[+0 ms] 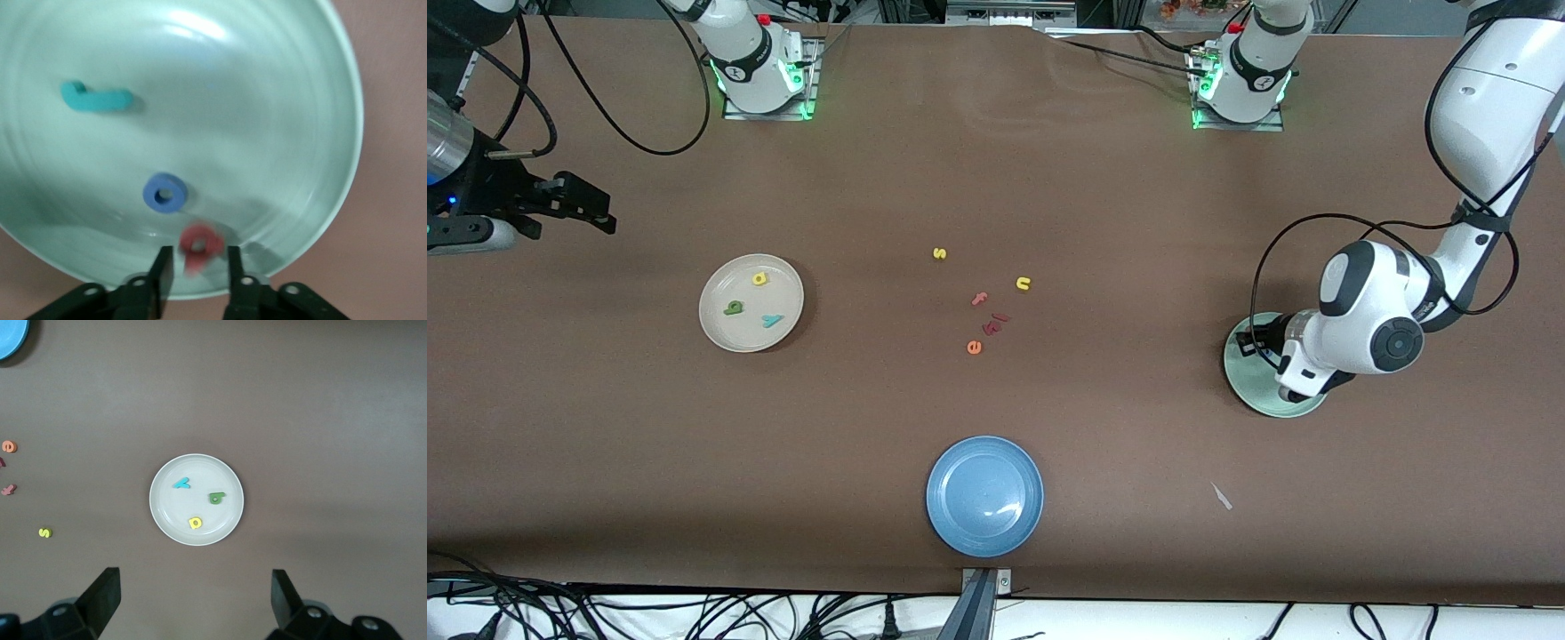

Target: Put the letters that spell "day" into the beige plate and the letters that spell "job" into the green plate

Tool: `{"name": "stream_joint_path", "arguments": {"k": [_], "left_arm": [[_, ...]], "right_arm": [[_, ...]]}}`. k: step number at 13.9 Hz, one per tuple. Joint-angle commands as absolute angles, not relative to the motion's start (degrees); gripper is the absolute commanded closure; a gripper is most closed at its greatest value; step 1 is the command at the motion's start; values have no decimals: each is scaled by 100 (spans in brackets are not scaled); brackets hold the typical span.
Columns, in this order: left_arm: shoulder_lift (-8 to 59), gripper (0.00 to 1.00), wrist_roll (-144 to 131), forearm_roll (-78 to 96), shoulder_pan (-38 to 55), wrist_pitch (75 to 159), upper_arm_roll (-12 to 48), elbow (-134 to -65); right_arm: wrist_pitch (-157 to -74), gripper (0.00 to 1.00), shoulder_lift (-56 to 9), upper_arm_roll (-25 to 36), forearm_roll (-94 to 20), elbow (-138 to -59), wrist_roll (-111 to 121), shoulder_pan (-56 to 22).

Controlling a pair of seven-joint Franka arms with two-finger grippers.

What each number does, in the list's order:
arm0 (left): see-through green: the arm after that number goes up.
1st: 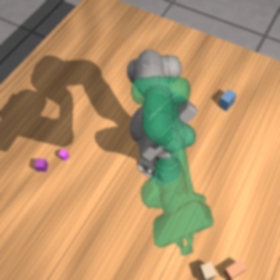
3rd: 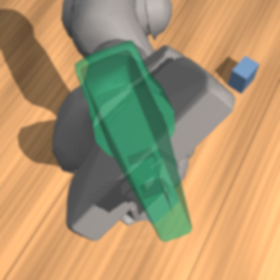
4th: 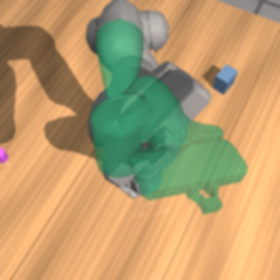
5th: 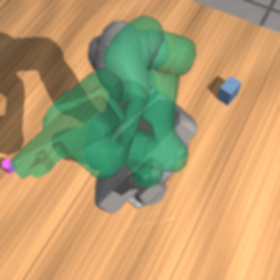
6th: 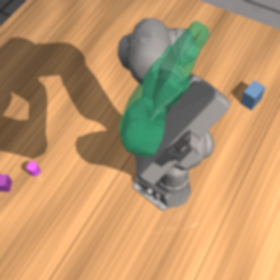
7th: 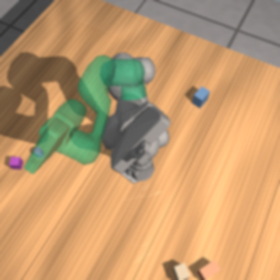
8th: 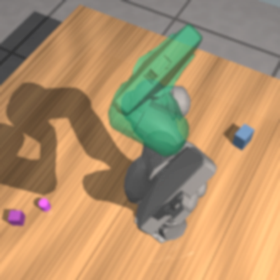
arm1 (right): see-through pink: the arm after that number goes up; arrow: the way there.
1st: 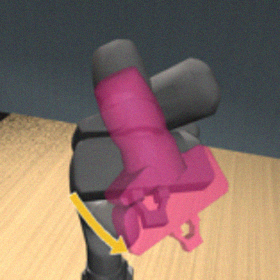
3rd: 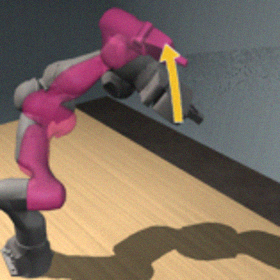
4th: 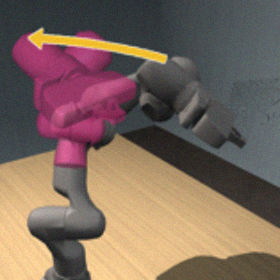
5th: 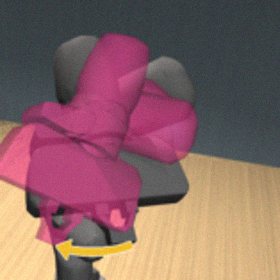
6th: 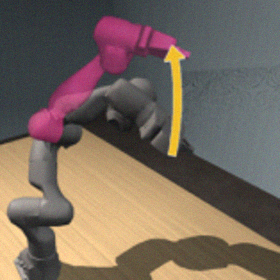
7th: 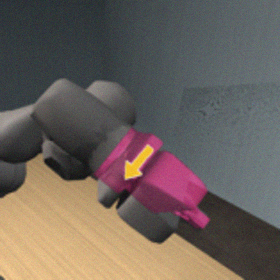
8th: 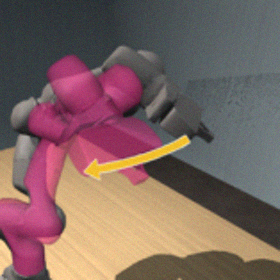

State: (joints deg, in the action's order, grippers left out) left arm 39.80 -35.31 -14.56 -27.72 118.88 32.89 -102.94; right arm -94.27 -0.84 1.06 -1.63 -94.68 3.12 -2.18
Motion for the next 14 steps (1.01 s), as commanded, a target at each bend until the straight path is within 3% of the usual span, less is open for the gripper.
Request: {"name": "stream_joint_path", "arguments": {"k": [1, 8, 12, 14], "left_arm": [[3938, 0, -3507, -1608, -2830, 11804, 3349, -9758], [3227, 1, -3193, -1617, -2795, 11550, 3410, -8878], [2839, 0, -2077, -1600, -2751, 10049, 3593, -8062], [2839, 0, -2021, -1512, -2742, 9730, 3647, -7587]], "right_arm": [[-9580, 0, -35, 53, -114, -9633, 378, -141], [-9580, 0, -18, -220, -44, -9642, 325, -150], [-9607, 0, -44, -202, -61, -9633, 325, -141], [-9624, 0, -44, -202, -62, -9633, 325, -132]]}}
